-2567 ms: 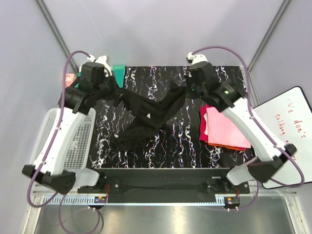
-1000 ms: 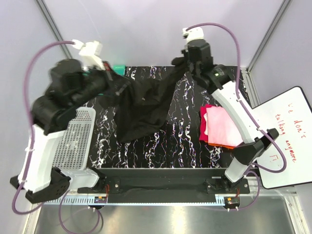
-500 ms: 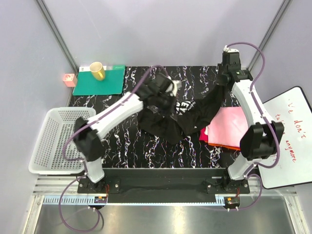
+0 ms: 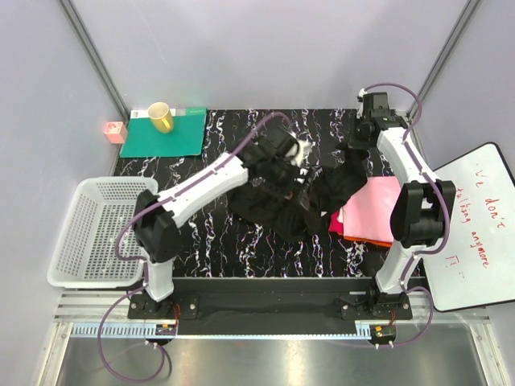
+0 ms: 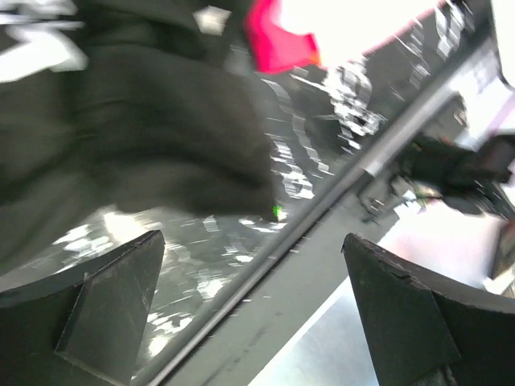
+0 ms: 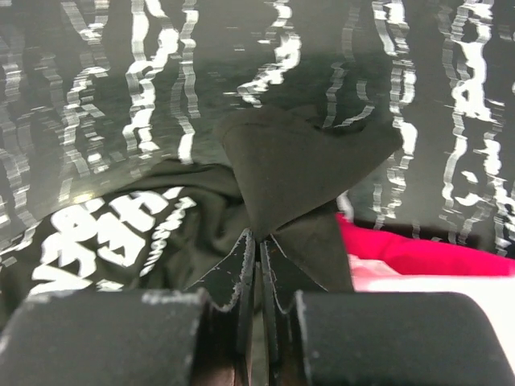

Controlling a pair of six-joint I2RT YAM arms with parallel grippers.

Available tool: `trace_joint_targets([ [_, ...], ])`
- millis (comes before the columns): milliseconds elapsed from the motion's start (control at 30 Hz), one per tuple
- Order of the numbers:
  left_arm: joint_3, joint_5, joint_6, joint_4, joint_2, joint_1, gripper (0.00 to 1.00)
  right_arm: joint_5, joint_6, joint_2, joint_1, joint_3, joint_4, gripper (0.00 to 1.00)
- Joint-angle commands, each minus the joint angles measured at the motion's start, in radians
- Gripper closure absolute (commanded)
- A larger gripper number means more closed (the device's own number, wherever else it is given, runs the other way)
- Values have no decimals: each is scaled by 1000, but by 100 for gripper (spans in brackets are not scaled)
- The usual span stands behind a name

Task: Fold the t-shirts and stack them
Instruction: Flatten the tshirt out

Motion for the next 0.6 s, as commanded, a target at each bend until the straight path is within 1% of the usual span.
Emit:
trace_joint_targets([
  [0, -70, -172, 6, 9, -100, 160, 1, -156, 18, -113, 2, 10, 17, 93],
  [133, -117, -208, 0, 2, -71, 265, 1, -227, 31, -184, 5, -11, 0, 100],
  [200, -126, -217, 8, -3, -34, 303, 1, -250, 41, -219, 5, -8, -26, 100],
  [267, -120, -219, 23, -14, 5, 322, 2, -278, 57, -257, 5, -1, -60, 100],
  [367, -104, -185, 35, -26, 91, 324, 2, -304, 72, -328, 5, 5, -105, 100],
  [533, -69, -153, 31, -6, 206, 320, 2, -287, 86, -435, 5, -7, -230, 100],
  [567, -40, -137, 34, -1, 232, 322, 2, -281, 87, -476, 5, -14, -245, 100],
])
